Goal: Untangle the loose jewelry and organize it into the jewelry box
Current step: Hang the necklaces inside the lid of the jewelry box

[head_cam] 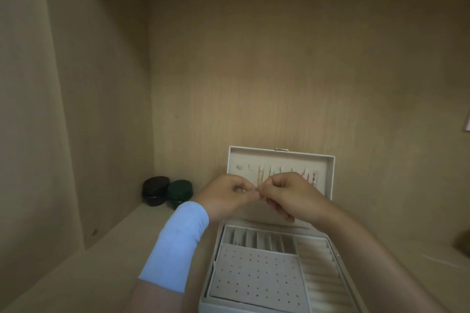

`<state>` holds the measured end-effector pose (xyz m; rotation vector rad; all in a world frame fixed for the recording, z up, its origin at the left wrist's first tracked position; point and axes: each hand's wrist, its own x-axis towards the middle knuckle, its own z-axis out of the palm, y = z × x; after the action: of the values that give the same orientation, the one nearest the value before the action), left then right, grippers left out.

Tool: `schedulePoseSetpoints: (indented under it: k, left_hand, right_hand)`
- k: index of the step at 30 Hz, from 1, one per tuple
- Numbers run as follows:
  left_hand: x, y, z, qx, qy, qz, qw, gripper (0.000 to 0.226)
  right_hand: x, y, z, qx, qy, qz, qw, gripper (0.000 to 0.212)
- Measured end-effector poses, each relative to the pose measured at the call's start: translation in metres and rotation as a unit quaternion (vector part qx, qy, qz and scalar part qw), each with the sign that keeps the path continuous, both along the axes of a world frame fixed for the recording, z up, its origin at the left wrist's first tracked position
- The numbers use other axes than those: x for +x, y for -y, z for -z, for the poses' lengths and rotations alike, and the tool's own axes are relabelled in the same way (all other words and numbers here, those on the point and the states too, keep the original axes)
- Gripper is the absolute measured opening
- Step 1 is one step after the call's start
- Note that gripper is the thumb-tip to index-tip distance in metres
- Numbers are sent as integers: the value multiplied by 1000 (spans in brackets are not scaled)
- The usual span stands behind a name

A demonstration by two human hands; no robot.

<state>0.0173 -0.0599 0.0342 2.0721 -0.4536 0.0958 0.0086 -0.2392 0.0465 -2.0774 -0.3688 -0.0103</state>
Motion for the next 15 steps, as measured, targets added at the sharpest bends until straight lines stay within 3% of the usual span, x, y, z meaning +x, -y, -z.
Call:
schedulePoseSetpoints:
  k: [2, 5, 11, 15]
  left_hand:
    - [10, -6, -8, 32, 43, -31, 998, 10]
    - [28, -15, -10, -9, 78, -77, 994, 11]
    - [45, -11, 7, -88, 81, -155, 981, 21]
    - [52, -3, 14, -57, 109, -201, 972, 28]
  right_hand:
    - [2, 2, -8, -10, -5, -8, 1000, 25]
    - [8, 3, -16, -11, 1, -1, 1000, 19]
    - [35, -13, -12, 58, 106, 131, 984, 21]
    - [48, -29, -7, 71, 144, 243, 957, 21]
